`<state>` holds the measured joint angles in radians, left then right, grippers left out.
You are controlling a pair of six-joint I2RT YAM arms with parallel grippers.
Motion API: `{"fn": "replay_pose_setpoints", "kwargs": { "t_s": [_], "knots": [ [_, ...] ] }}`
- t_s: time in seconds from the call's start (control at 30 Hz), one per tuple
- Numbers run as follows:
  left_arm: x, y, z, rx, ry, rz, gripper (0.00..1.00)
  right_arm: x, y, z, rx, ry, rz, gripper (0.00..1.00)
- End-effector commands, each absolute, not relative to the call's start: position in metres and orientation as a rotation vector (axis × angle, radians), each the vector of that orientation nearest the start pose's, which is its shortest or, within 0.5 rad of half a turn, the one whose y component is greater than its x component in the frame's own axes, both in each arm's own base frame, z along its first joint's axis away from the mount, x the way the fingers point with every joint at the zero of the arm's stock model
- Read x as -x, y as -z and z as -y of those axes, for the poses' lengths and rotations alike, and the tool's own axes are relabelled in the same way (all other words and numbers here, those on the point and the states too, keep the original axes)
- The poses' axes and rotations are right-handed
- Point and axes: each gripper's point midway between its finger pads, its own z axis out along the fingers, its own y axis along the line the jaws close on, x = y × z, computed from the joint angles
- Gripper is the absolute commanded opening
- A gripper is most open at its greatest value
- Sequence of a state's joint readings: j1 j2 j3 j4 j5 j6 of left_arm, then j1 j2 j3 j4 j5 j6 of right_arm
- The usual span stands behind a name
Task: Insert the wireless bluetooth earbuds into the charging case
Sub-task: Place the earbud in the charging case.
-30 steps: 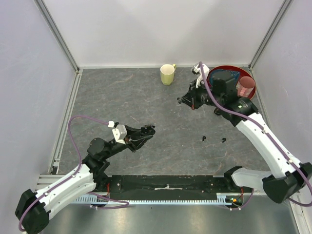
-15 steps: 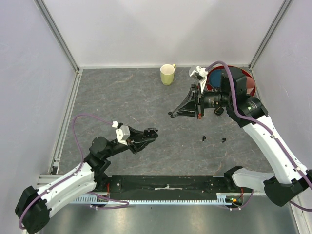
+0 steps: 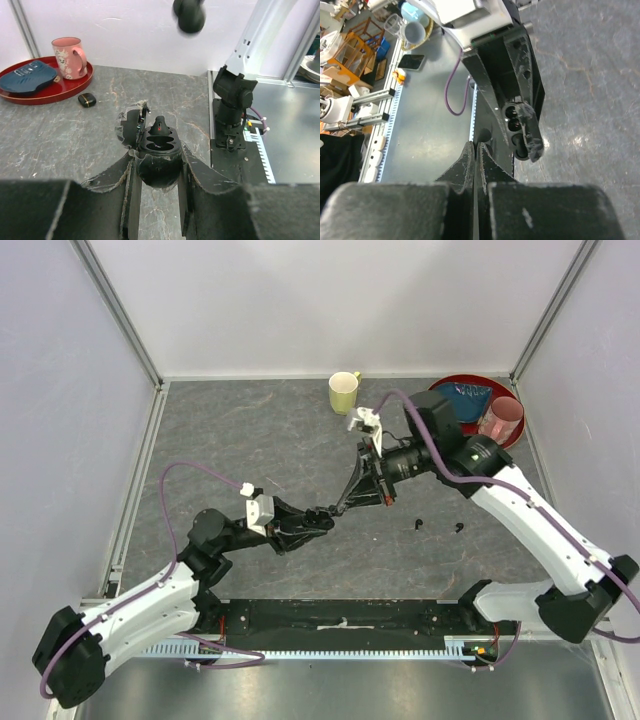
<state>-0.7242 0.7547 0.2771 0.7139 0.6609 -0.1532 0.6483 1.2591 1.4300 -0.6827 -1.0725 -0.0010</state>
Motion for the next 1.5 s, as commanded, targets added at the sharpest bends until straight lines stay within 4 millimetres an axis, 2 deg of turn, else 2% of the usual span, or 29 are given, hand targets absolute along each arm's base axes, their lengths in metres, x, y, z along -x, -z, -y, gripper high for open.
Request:
{"fn": "replay_pose_setpoints", "kwargs": {
  "t_s": [0.0, 0.17, 0.47, 0.67, 0.8, 1.27, 1.47],
  "knots": [
    [-0.127, -0.273, 0.278, -0.997, 1.210, -1.024, 0.02, -0.140, -0.344, -0.301, 1.356, -1.422, -1.671, 0.00],
    [-0.124, -0.274, 0.281, -1.018, 1.235, -1.021, 0.02, -0.139, -0.343, -0.305, 1.378, -1.425, -1.662, 0.00],
    [-0.118, -0.276, 0.286, -1.043, 1.296, -0.992, 0.02, -0.130, -0.326, -0.318, 1.430, -1.449, -1.691, 0.00],
    [-0.116, -0.276, 0.288, -1.063, 1.319, -0.988, 0.02, -0.130, -0.322, -0.322, 1.441, -1.446, -1.694, 0.00],
    [-0.113, -0.279, 0.288, -1.077, 1.331, -0.974, 0.02, -0.131, -0.312, -0.326, 1.457, -1.445, -1.729, 0.00],
    [-0.109, -0.279, 0.291, -1.104, 1.371, -0.968, 0.02, -0.129, -0.306, -0.333, 1.485, -1.449, -1.729, 0.00],
    [-0.109, -0.279, 0.291, -1.106, 1.371, -0.963, 0.02, -0.132, -0.292, -0.336, 1.491, -1.406, -1.787, 0.00]
  ]
}}
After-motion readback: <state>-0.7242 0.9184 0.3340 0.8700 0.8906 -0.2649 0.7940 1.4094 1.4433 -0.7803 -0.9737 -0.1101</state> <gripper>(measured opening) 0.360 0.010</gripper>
